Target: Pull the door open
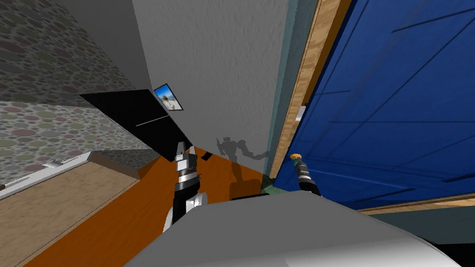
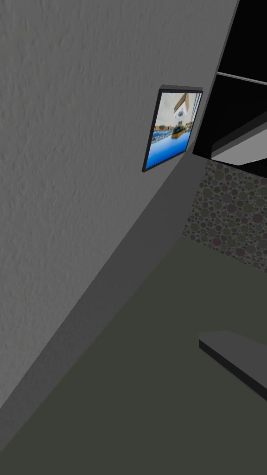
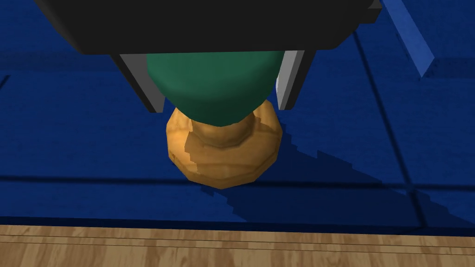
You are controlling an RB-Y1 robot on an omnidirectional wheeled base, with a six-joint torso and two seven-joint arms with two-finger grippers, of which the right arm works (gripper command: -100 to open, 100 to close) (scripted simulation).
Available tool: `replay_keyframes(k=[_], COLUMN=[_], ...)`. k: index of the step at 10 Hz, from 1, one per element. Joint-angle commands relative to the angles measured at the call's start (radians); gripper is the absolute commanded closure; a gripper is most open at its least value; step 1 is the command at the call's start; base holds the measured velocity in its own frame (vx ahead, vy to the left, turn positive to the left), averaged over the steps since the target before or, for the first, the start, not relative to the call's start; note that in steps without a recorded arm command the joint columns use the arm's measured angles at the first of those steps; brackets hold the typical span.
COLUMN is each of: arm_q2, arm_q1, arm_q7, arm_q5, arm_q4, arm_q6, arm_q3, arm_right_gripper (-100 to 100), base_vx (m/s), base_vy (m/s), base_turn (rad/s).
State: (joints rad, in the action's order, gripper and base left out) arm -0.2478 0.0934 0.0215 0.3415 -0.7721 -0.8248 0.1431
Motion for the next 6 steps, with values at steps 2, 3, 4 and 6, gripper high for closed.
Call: replay_keyframes(k=[2, 3, 4, 6], arm_q2=[-0.002, -0.002, -0.004, -0.005], arm_q1=[0.001, 0.001, 0.002, 0.003], arm_q7=[-0.075, -0.093, -0.127, -0.173], arm_q5=[0.027, 0.027, 0.04, 0.052], arm_q4=[0.0, 0.0, 0.0, 0.0], arm_q6=[-0.004, -0.004, -0.005, -0.005], arm_q3=[-0.003, -0.003, -0.003, -0.003], arm_right_gripper=[100, 100, 100, 100], base_vx=[-0.055, -0.055, -0.052, -0.041], base_vy=[-0.009, -0.013, -0.003, -0.002], base_turn=[0.129, 0.051, 0.079, 0.063])
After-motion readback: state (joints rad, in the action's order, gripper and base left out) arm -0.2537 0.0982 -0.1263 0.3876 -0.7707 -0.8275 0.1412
